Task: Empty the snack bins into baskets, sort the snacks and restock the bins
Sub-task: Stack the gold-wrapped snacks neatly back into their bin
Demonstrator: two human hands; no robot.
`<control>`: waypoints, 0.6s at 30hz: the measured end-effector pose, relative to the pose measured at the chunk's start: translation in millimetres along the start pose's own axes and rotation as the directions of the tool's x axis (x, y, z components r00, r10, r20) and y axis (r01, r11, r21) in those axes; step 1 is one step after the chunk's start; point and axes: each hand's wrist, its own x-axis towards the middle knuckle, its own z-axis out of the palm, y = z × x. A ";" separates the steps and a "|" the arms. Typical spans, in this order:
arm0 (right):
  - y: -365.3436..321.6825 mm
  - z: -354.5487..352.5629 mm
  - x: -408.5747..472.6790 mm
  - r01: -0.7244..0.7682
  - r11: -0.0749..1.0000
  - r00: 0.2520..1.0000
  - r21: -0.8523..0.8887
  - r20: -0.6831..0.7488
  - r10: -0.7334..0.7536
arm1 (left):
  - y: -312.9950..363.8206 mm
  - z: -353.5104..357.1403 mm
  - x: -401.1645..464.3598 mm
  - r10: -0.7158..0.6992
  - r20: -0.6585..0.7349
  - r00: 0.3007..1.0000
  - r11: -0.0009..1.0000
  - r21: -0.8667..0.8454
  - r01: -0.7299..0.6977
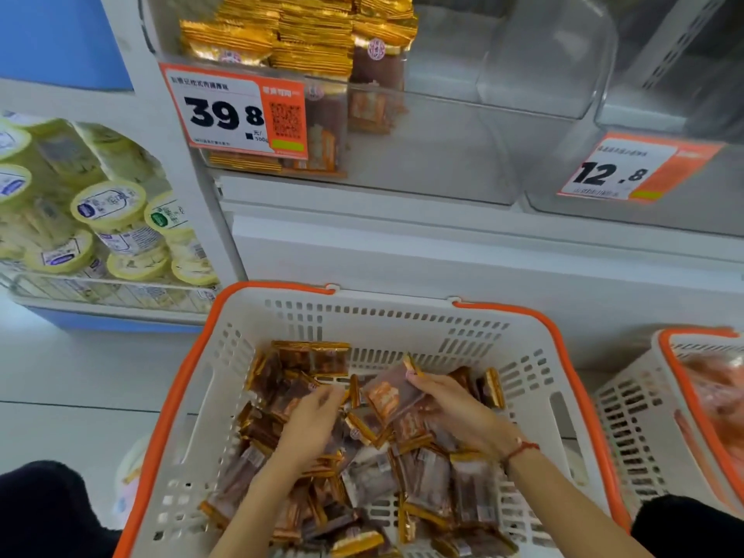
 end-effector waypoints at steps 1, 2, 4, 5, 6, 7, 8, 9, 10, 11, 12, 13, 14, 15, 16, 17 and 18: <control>-7.9 -1.4 -4.4 0.023 0.997 1.000 0.074 0.016 -0.024 | 14.3 0.6 -3.7 -0.055 0.040 0.998 0.985 -0.161 0.061; -15.2 -1.3 -9.3 0.050 0.993 0.998 0.104 0.022 -0.053 | 26.0 0.5 -8.1 -0.097 0.088 0.991 0.952 -0.283 0.118; -21.9 0.5 -13.2 0.093 0.990 0.996 0.105 0.007 -0.094 | 41.6 0.0 -15.6 -0.100 0.136 0.986 0.893 -0.425 0.149; -25.6 3.0 -15.3 0.111 0.989 0.994 0.093 0.000 -0.111 | 45.5 0.4 -17.9 -0.089 0.129 0.988 0.872 -0.470 0.140; -28.4 5.2 -16.3 0.130 0.988 0.991 0.079 0.006 -0.131 | 48.0 1.3 -21.1 -0.074 0.120 0.990 0.853 -0.507 0.125; -31.9 7.2 -17.6 0.156 0.985 0.987 0.077 0.026 -0.158 | 48.8 2.5 -23.4 -0.064 0.113 0.991 0.830 -0.545 0.116; -35.4 7.9 -18.2 0.187 0.979 0.981 0.074 0.043 -0.191 | 48.6 3.2 -25.8 -0.055 0.112 0.992 0.809 -0.578 0.109; -39.4 8.9 -19.0 0.215 0.974 0.975 0.070 0.044 -0.218 | 47.1 3.6 -27.6 -0.049 0.110 0.993 0.796 -0.597 0.105; -39.2 8.9 -17.0 0.226 0.972 0.973 0.062 0.024 -0.228 | 44.8 3.3 -28.4 -0.043 0.104 0.994 0.793 -0.601 0.097; -35.0 8.0 -12.5 0.225 0.973 0.974 0.052 -0.010 -0.225 | 41.1 2.2 -28.5 -0.036 0.092 0.995 0.792 -0.605 0.085; -26.7 5.9 -6.0 0.224 0.975 0.972 -0.016 -0.074 -0.224 | 37.7 0.8 -28.6 -0.030 0.080 0.996 0.786 -0.614 0.073; -15.1 2.6 0.7 0.210 0.958 0.958 -0.195 -0.152 -0.241 | 34.6 -1.4 -28.8 -0.030 0.070 0.997 0.769 -0.635 0.068; 0.8 -1.6 9.0 0.158 0.879 0.939 -0.450 -0.206 -0.274 | 31.4 -3.9 -28.3 -0.030 0.068 0.997 0.750 -0.658 0.067; 18.0 -4.2 16.4 0.076 0.747 0.933 -0.660 -0.217 -0.287 | 28.5 -6.5 -27.8 -0.027 0.068 0.997 0.735 -0.675 0.066; 34.6 -4.0 22.2 -0.001 0.608 0.941 -0.794 -0.207 -0.268 | 26.4 -8.7 -26.9 -0.022 0.070 0.997 0.727 -0.684 0.064; 49.6 -1.2 26.3 -0.064 0.494 0.949 -0.867 -0.205 -0.239 | 24.9 -10.3 -25.9 -0.014 0.070 0.997 0.719 -0.692 0.059; 62.5 3.2 30.3 -0.119 0.411 0.946 -0.904 -0.229 -0.230 | 23.5 -11.3 -24.6 -0.002 0.074 0.997 0.712 -0.700 0.053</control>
